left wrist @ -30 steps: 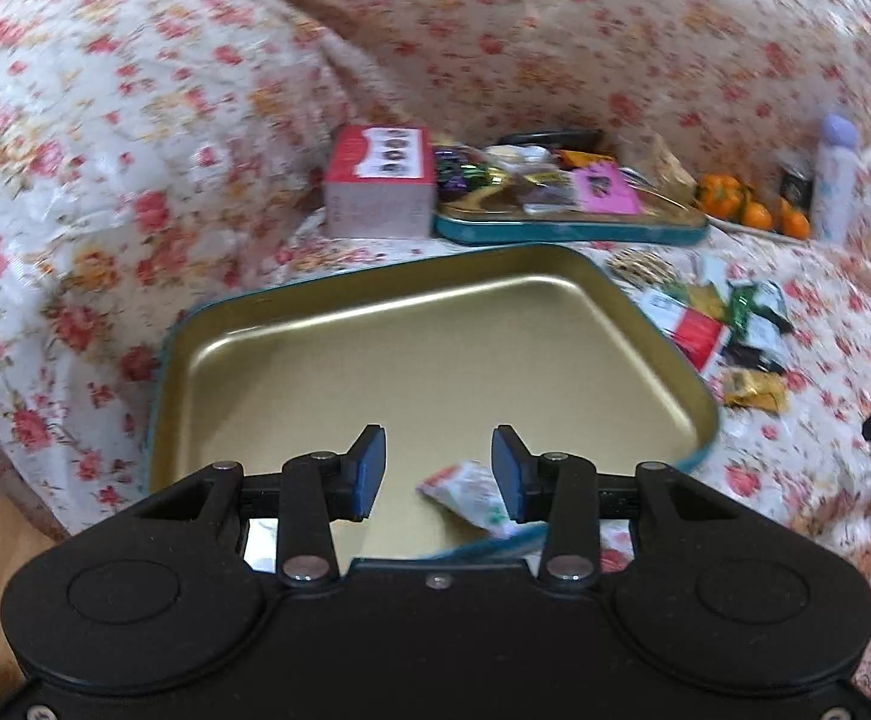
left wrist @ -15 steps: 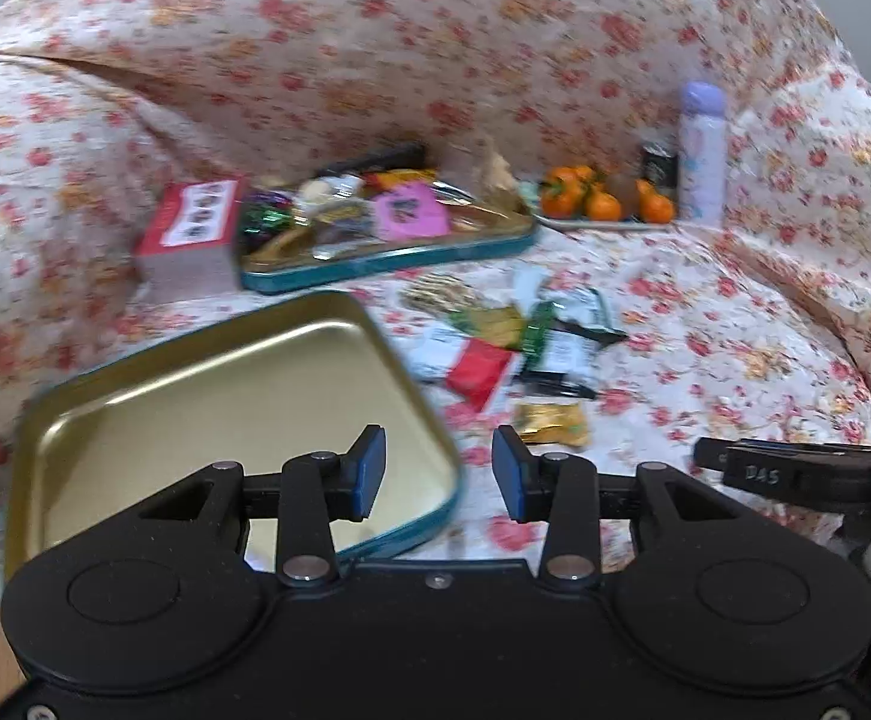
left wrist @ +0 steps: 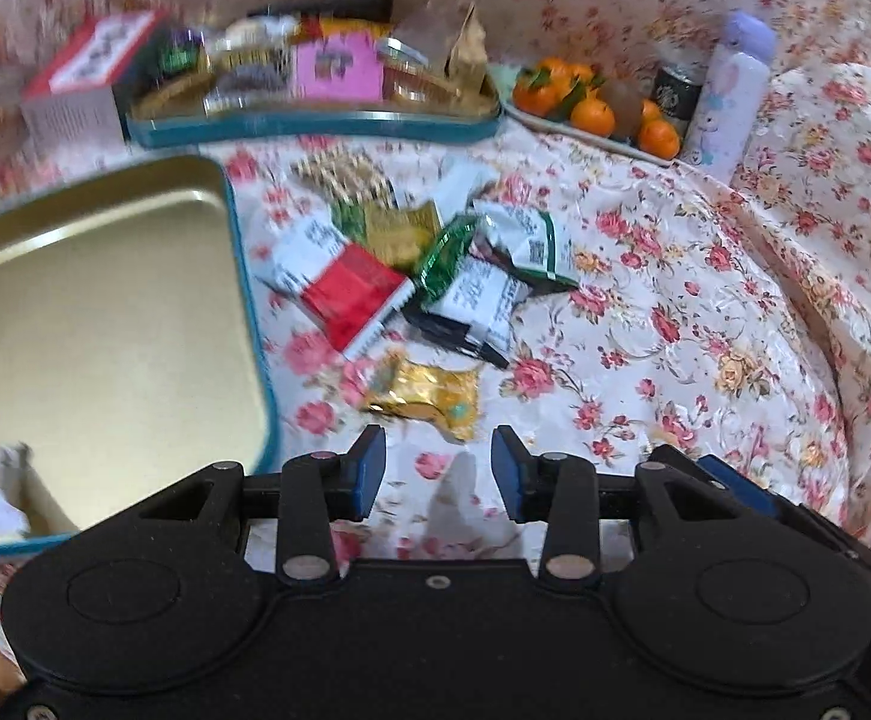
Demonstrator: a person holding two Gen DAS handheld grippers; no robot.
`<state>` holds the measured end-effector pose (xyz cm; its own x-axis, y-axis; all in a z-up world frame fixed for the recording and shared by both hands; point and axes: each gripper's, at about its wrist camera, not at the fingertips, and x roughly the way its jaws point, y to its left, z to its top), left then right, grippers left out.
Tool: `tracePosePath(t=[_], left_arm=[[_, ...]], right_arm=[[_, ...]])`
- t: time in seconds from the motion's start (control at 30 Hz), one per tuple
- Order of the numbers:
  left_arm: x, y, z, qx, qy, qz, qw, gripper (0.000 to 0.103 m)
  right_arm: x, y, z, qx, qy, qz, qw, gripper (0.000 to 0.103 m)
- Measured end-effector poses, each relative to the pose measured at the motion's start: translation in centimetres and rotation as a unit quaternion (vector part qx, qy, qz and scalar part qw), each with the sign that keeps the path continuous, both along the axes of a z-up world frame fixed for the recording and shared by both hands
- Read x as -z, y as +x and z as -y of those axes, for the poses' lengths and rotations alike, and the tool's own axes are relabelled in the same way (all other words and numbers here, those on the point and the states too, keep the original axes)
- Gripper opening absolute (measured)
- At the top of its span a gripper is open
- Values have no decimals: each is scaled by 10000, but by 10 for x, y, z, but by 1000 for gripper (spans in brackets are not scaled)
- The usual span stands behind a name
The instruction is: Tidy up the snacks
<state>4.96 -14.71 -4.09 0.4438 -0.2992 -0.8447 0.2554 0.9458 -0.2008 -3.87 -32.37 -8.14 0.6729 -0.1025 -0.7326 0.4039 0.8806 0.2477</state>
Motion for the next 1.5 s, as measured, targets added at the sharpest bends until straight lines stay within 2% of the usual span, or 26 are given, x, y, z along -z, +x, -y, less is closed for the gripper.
tracePosePath(t=[0.17,0.33,0.5,0.67,0.87,1.03,1.13,1.23,1.3,1.5], left_arm=[[6,9,7,-201,-33,-100,9997,48],[18,22,10,-362,9,-338,9988,48],[20,19,11,-320,89,-246,9991,48],[21,16,14,-215,192,-125,9995,49],[23,8,17,-267,154,68,9995,53],[25,3,19,-308,215,182,9991,53],[25,1,21,-261,252,206,9991,54],[25,1,18,-217,204,153,9994,54],[24,0,13,-204,100,84,9997,54],[25,-2,6,-142,-19,16,9999,54]], right_arm=[[0,6,4,-54,-84,78,9999,36],[-7,27,14,-291,23,384,9988,37],[-22,66,23,-721,80,720,9948,42],[-27,117,16,-1291,52,710,9891,42],[-34,193,-15,-2520,293,509,9659,43],[-28,234,-51,-3321,-5,271,9429,43],[-22,241,-72,-3695,-226,139,9289,44],[-6,246,-87,-3814,-667,-301,9215,44],[0,241,-87,-3767,-838,-409,9216,45],[3,204,-59,-3494,-779,-486,9325,44]])
